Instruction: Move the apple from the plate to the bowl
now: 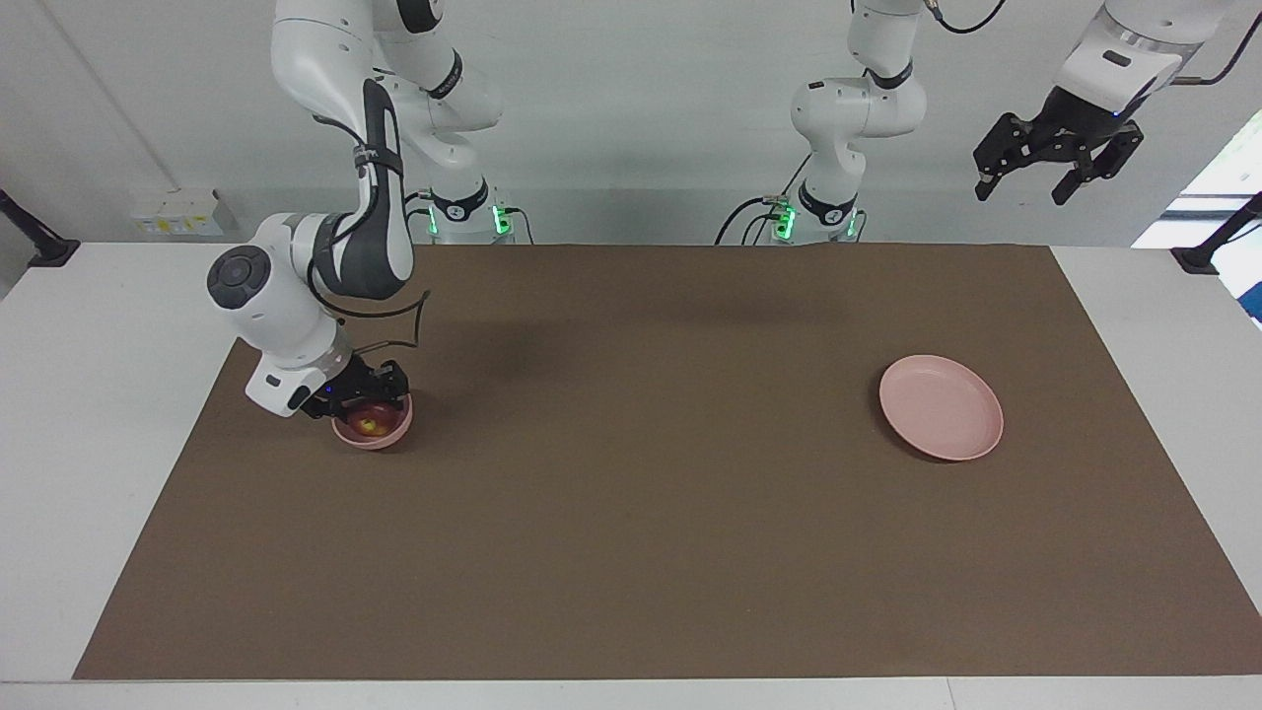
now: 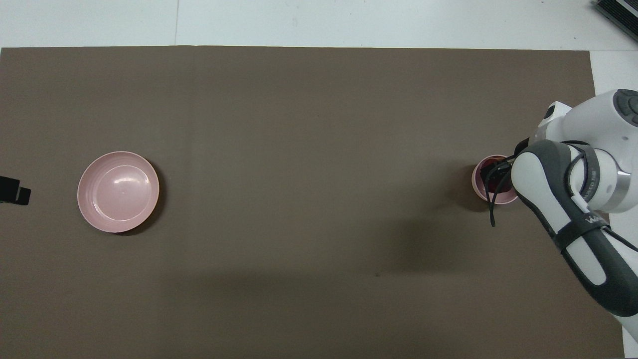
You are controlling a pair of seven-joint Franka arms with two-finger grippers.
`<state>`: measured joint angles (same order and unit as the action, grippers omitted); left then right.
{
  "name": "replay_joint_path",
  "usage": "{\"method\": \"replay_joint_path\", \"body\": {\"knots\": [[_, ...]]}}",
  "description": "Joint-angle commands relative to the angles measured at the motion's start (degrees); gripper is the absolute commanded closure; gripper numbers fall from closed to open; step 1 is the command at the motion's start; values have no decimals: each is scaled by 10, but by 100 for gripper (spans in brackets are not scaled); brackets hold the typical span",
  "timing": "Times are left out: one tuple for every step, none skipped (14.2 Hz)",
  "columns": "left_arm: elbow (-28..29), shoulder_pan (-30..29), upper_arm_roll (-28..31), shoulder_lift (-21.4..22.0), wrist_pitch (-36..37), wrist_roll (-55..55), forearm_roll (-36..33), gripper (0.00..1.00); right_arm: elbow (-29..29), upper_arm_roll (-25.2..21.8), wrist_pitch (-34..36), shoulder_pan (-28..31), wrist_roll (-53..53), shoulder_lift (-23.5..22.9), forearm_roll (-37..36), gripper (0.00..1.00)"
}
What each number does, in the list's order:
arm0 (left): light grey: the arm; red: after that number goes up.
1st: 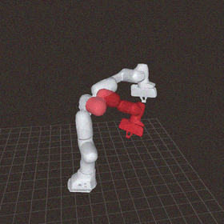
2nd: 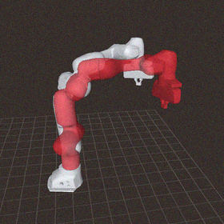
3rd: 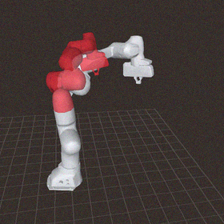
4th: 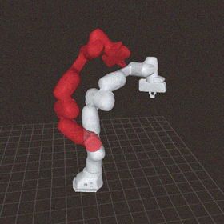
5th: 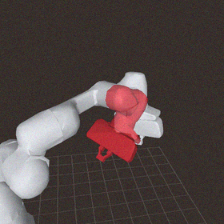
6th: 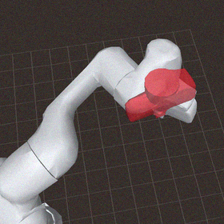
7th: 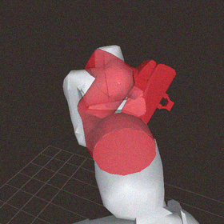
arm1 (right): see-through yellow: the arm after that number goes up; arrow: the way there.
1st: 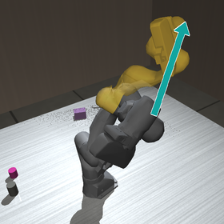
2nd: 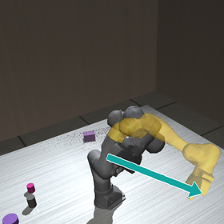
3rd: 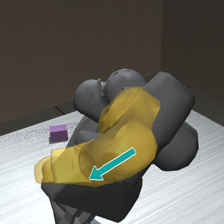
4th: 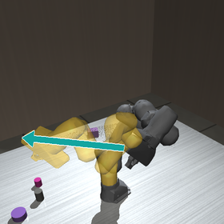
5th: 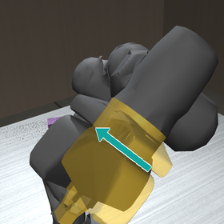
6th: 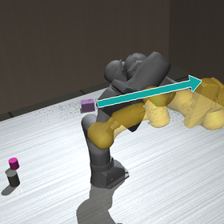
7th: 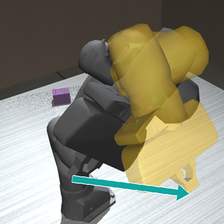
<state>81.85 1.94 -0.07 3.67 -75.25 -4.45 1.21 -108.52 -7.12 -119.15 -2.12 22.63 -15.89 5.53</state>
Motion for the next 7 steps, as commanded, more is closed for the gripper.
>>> {"method": "replay_joint_path", "body": {"knots": [[3, 1, -1, 5, 3, -1, -4, 0, -15, 6, -26, 14, 23, 0, -10, 100], [3, 0, 3, 5, 2, -1, -5, 0, -15, 5, -26, 14, 22, -1, -10, 100], [3, -1, 6, 5, 3, 0, -6, 0, -14, 5, -26, 13, 19, -1, -10, 100], [3, -5, 7, 5, 9, 0, -7, 0, -14, 5, -25, 13, 17, -1, -10, 100], [3, -8, 8, 5, 9, 0, -7, 0, -13, 6, -24, 13, 17, -1, -10, 100], [3, -8, 8, 5, 8, 0, -5, 0, -13, 6, -20, 12, 15, -1, -10, 100], [3, -8, 8, 5, 8, 0, -5, 0, -13, 6, -19, 12, 14, -1, -10, 100]]}}
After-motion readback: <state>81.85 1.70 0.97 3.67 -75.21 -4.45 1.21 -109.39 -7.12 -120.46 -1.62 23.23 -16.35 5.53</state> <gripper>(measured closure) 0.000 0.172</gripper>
